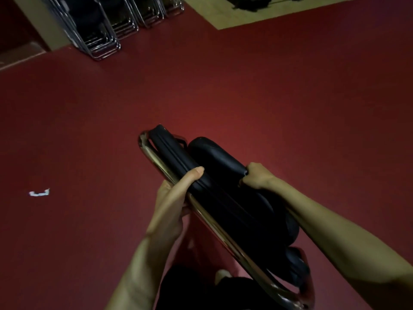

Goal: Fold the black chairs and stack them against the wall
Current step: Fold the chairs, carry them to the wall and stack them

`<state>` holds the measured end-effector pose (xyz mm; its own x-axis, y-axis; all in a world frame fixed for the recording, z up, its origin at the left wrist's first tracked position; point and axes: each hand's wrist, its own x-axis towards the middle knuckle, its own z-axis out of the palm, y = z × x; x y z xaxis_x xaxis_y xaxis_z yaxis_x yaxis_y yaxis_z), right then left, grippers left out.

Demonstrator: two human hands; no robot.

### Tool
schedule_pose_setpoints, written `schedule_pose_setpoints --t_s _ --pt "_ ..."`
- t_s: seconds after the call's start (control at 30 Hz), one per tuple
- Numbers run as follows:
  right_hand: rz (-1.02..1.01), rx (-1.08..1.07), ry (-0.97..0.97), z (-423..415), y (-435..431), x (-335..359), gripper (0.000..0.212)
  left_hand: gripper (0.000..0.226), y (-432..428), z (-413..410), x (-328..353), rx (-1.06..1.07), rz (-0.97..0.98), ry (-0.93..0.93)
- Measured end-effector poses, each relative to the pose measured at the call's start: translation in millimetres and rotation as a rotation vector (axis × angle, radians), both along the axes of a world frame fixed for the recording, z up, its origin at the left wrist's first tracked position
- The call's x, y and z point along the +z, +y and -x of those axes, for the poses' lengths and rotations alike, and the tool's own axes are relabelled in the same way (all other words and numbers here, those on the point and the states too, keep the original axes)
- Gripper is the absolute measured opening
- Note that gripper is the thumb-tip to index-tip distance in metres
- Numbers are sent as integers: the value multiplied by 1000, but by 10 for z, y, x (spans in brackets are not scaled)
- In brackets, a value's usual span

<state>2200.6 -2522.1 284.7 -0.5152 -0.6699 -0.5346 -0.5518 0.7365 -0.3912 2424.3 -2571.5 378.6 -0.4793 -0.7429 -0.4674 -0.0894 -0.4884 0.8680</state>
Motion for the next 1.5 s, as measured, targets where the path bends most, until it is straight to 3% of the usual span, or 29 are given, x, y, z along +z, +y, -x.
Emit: schedule_pose_setpoints --t_s 0.17,0.33,0.73,0.9,1.1,1.5 --pt "13 18 -11 78 -1496 81 39 16 -1417 89 58 32 22 4" --pt "25 -22 -10 276 -2829 164 28 13 -2785 231 191 9 46 36" --pt "4 -59 6 1141 -5457 43 34 29 -5635 1147 50 -48 18 -54" --pt "-18 -53 0 1592 -6535 -22 24 24 -6735 1564 -18 -95 2 -85" --pt "-60 -61 20 2156 -7985 -114 35 35 -8226 2102 -95 -86 -50 -70" --pt "-23 -92 74 3109 -11276 -31 27 13 -11528 3018 74 -83 -188 1"
